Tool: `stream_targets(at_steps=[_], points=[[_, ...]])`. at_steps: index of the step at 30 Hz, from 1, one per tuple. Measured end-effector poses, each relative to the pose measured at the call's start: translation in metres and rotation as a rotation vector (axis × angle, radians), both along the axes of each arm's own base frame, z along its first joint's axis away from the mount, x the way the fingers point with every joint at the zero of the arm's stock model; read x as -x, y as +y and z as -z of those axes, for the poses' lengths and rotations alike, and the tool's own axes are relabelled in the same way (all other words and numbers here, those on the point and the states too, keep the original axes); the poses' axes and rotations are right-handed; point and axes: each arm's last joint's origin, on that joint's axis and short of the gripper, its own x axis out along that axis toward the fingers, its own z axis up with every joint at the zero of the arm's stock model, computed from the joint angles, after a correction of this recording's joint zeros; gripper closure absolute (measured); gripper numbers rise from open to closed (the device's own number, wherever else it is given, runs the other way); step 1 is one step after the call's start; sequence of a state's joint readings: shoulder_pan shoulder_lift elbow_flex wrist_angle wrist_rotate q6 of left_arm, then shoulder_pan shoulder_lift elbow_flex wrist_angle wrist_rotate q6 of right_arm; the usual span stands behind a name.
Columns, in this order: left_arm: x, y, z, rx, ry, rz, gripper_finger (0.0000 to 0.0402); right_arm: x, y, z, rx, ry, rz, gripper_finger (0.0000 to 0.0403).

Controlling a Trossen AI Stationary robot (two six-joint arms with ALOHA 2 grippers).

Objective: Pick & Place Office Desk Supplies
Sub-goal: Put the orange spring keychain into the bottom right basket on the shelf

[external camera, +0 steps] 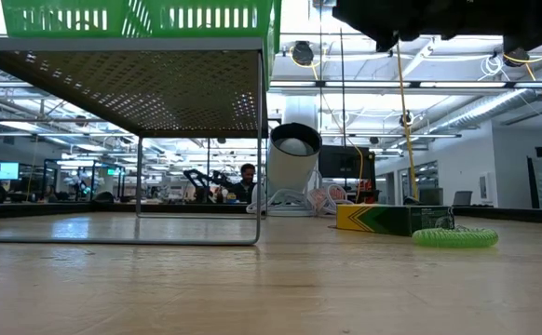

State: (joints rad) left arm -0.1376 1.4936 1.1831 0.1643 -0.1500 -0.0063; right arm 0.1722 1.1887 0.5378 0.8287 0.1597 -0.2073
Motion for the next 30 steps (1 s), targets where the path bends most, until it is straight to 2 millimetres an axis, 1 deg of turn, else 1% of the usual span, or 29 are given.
stream_targets(at_steps=[2, 4, 7, 9, 14, 16, 19, 23, 25, 30], points=[[0.009, -0.002, -0.006, 0.008, 0.015, 0.007, 0.0357, 0.004, -0.001, -0.001, -0.011, 0.028, -0.002, 0.0273], [0.019, -0.004, -0.012, 0.011, 0.041, 0.018, 0.0367, 0.006, -0.001, 0.000, -0.029, 0.061, -0.003, 0.0262], [0.034, -0.008, -0.021, 0.029, 0.057, 0.035, 0.0387, 0.011, -0.002, -0.001, -0.054, 0.107, -0.003, 0.0253], [0.041, -0.012, -0.022, 0.061, 0.088, 0.044, 0.0388, 0.016, -0.003, 0.000, -0.065, 0.142, -0.001, 0.0251], [0.050, -0.028, -0.016, 0.159, 0.181, 0.069, 0.0379, 0.027, -0.006, -0.001, -0.093, 0.214, 0.038, 0.0256], [0.054, -0.036, -0.010, 0.189, 0.231, 0.068, 0.0382, 0.030, -0.006, -0.001, -0.105, 0.233, 0.043, 0.0260], [0.058, -0.044, 0.001, 0.213, 0.273, 0.012, 0.0388, 0.034, -0.007, -0.002, -0.116, 0.245, 0.044, 0.0265], [0.062, -0.048, 0.006, 0.255, 0.311, -0.059, 0.0387, 0.035, -0.007, -0.002, -0.119, 0.253, 0.043, 0.0268], [0.063, -0.048, 0.009, 0.275, 0.334, -0.070, 0.0371, 0.036, -0.007, -0.002, -0.123, 0.254, 0.043, 0.0268], [0.060, -0.048, 0.014, 0.289, 0.356, -0.098, 0.0313, 0.036, -0.007, -0.002, -0.131, 0.256, 0.027, 0.0269]])
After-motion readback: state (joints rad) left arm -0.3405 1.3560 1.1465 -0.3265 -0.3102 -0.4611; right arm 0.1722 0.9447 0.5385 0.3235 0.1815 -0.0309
